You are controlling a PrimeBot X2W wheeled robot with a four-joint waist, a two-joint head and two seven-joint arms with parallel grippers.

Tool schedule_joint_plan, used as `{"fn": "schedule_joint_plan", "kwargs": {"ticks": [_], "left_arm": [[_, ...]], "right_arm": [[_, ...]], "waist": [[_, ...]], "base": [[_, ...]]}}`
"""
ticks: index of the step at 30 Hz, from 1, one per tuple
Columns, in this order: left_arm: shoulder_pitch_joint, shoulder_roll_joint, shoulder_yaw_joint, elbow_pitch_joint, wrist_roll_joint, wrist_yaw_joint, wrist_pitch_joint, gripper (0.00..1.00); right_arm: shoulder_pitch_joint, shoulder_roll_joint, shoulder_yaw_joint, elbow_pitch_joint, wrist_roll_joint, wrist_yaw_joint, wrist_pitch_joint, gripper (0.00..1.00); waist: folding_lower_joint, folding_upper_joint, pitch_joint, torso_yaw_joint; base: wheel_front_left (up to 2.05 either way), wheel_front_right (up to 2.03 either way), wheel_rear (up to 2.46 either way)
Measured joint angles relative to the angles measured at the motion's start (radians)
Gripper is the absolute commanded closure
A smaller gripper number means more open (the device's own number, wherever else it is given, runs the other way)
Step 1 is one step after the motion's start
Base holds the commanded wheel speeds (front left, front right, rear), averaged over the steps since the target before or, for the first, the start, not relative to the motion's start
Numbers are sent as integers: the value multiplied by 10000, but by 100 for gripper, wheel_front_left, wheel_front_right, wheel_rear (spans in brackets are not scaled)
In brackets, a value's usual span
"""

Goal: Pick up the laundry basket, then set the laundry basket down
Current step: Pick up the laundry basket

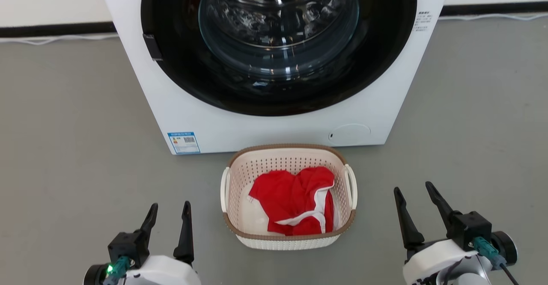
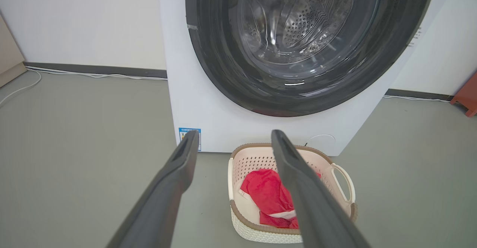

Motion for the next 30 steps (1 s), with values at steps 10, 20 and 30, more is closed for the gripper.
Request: {"fn": "schedule_joint_plan", "kwargs": {"ticks": [10,20,30], "left_arm": [[-1005,-2,-242,163,2,-2,-29,0],[-2710,-17,-719,1120,-65,-2,-31,0],[-4923,-46,-903,2418,-98,-17,-33,0]], "right_arm": [[-918,-17,-12,125,10,0,0,0],[-2386,-50,-107,746,-17,0,0,0],[-4096,-81,-211,1496,-401,0,-2,0]], "waist": [[0,0,1076,2],[0,0,2666,-22],[0,0,4706,-83]], "base": [[0,0,0],[0,0,0],[0,0,0]]}}
